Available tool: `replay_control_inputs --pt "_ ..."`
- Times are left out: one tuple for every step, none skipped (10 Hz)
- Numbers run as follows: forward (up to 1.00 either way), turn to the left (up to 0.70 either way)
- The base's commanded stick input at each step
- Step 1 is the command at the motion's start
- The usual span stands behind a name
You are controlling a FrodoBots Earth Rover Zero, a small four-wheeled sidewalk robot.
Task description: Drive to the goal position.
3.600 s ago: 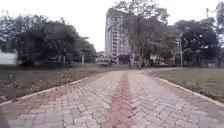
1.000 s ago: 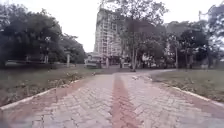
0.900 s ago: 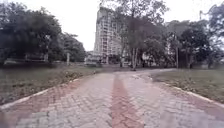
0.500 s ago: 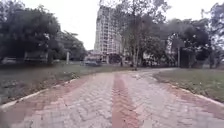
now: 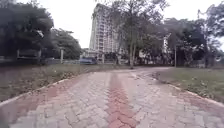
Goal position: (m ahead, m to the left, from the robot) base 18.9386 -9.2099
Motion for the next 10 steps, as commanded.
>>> replay_control_inputs --pt "0.7 0.0" --pt "0.7 0.0" --pt "0.7 0.0" --pt "0.7 0.0" --pt "0.7 0.0" --pt "0.7 0.0" --pt "0.7 0.0" --pt "0.7 0.0" --pt "0.7 0.02" --pt "0.7 0.01"
